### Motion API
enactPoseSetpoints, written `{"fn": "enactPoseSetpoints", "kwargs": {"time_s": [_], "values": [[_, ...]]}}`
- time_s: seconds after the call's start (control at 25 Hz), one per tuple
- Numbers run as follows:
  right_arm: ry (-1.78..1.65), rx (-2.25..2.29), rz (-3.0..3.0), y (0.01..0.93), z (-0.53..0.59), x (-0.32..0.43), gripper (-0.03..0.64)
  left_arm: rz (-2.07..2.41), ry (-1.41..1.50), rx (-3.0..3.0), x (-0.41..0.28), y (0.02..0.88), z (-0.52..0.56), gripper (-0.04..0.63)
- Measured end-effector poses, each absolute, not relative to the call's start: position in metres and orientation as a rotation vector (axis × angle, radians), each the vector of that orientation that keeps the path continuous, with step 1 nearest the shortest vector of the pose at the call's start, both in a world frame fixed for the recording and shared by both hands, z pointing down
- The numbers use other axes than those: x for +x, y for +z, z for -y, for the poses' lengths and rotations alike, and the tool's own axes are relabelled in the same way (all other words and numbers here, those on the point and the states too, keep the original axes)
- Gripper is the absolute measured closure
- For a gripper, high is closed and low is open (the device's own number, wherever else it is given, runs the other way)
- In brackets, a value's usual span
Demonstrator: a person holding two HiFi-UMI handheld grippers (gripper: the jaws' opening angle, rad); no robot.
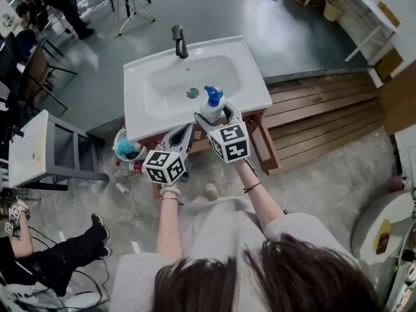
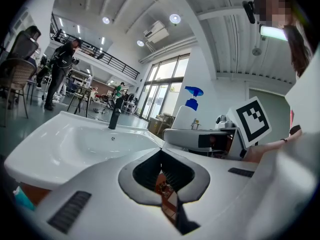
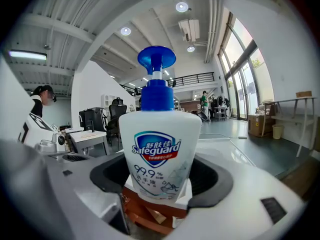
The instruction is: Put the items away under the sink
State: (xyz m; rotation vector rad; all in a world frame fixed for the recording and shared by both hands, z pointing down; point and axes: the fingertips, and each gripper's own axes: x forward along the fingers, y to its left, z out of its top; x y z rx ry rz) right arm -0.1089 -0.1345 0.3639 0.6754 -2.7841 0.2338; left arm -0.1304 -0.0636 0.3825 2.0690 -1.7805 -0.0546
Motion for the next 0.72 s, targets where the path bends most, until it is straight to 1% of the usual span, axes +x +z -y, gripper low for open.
{"fn": "enactPoseSetpoints", "kwargs": {"time_s": [0.72], "values": [[0.272,0.597,2.759,0.371,0.095,-0.026,0.258,1.795,-0.067,2.021,-0.049,0.386,0.027,0.598]]}}
